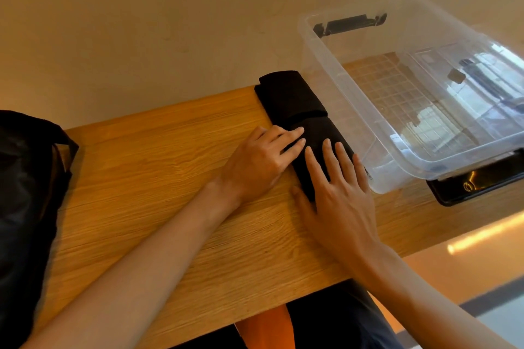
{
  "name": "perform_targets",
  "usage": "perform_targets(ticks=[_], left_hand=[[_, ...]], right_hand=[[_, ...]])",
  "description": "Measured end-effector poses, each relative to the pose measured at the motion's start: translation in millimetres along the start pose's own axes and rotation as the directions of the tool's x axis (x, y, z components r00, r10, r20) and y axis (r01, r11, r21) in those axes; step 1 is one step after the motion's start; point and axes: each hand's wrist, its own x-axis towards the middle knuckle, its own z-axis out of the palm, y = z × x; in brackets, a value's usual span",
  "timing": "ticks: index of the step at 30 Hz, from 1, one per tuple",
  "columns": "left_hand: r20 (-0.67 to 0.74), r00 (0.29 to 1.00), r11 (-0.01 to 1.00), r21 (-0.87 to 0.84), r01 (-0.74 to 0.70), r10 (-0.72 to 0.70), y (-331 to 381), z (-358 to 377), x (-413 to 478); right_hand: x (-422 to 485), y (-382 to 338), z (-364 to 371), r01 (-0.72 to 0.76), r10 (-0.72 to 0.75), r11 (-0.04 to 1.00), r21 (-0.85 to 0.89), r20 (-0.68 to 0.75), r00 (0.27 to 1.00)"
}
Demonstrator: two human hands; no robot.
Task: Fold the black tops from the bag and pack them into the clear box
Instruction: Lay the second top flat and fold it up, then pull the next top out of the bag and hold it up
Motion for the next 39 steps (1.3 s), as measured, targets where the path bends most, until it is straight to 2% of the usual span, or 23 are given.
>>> perform_targets(ticks=[7, 13, 17, 24, 32, 36, 39], left_hand=[[0.078, 0.996, 0.998, -0.043, 0.049, -0.046, 0, -6, -7], [0.147, 0.973, 0.981, -0.06, 0.186, -0.176, -1, -26, -28], [0.159, 0.952, 0.965, 0.002, 0.264, -0.26, -11, -53, -51], [0.153, 0.823, 0.836, 0.063, 0.544, -0.547, -30, -131, -118], [0.044, 0.706, 0.702, 0.173, 0.691, -0.707, -32, -224, -224], [0.021, 0.585, 0.573, 0.232, 0.786, -0.811, -40, -255, -271], [0.011, 0.473, 0.465, 0.202, 0.862, -0.881, -49, -269, -301]], right_hand=[[3, -2, -5, -0.004, 0.004, 1.0, 0.003, 0.042, 0.999], [7, -12, -20, 0.011, -0.012, 1.0, 0.027, 0.031, 0.999], [19, -37, -35, 0.059, -0.062, 0.997, 0.052, 0.061, 0.996], [36, -107, -64, 0.191, -0.2, 0.972, 0.137, 0.048, 0.979], [38, -209, -90, 0.38, -0.404, 0.9, 0.211, 0.083, 0.911], [43, -259, -105, 0.484, -0.512, 0.839, 0.25, 0.057, 0.857], [49, -299, -119, 0.587, -0.603, 0.763, 0.269, -0.031, 0.797]])
